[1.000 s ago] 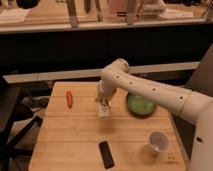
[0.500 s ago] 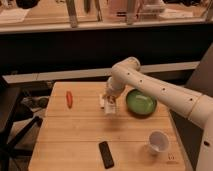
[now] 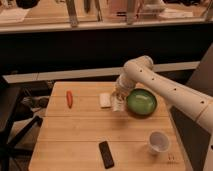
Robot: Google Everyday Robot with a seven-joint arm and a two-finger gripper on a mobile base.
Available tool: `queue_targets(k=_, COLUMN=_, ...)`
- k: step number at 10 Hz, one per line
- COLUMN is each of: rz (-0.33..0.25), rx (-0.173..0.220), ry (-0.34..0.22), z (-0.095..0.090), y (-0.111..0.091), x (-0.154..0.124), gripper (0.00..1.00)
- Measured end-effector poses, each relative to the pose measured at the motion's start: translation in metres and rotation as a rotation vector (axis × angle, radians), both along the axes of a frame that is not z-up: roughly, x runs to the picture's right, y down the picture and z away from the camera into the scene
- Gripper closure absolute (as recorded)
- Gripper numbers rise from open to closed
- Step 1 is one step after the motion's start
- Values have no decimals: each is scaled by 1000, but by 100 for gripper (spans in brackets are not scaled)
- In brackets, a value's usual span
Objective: Place the bottle in the ceramic bowl
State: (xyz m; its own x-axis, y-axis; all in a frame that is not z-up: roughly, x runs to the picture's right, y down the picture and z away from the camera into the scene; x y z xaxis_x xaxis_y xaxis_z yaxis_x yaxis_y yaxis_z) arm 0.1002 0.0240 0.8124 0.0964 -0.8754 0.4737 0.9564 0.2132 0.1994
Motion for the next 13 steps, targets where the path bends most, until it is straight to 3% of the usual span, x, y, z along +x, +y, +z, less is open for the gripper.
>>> queue_targets(k=5, rz=74, rx=-18, ry=32, z=3, y=-4, x=36, gripper=98)
queue_targets(k=13, rz=154, rx=-39, ry=67, z=7, y=-9, x=61, gripper=98)
